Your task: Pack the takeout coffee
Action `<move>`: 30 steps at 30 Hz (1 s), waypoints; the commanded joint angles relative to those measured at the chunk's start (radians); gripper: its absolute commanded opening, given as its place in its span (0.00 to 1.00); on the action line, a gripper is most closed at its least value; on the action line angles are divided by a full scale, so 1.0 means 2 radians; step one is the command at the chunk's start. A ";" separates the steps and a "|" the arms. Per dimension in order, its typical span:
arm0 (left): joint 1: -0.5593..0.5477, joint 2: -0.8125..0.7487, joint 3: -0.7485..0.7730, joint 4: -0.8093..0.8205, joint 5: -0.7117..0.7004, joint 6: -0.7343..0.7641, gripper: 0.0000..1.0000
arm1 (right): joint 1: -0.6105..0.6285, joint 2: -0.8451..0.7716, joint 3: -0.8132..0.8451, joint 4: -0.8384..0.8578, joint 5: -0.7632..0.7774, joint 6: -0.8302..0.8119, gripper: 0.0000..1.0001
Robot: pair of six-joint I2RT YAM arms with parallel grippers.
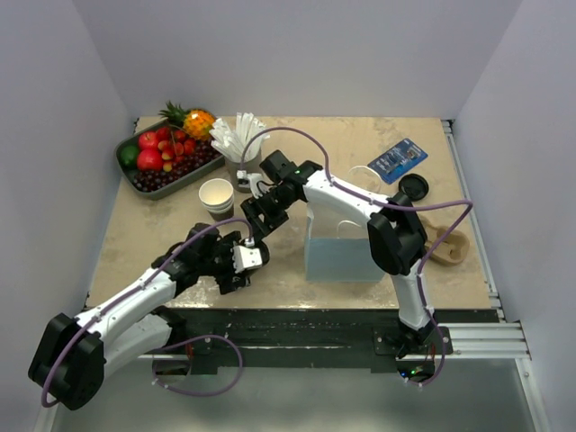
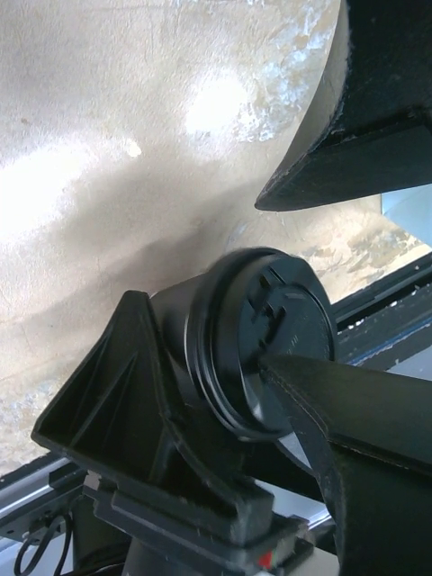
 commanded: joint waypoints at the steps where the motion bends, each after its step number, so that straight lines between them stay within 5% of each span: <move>1: 0.002 -0.015 0.007 -0.047 -0.007 0.038 1.00 | 0.010 -0.018 0.010 0.009 0.005 -0.001 0.69; 12: 0.003 0.008 -0.009 0.024 -0.007 0.047 0.95 | 0.026 -0.025 0.014 -0.006 -0.002 -0.001 0.70; 30: 0.025 0.120 0.005 0.225 0.103 -0.017 0.97 | 0.001 -0.048 0.068 -0.075 0.066 -0.041 0.73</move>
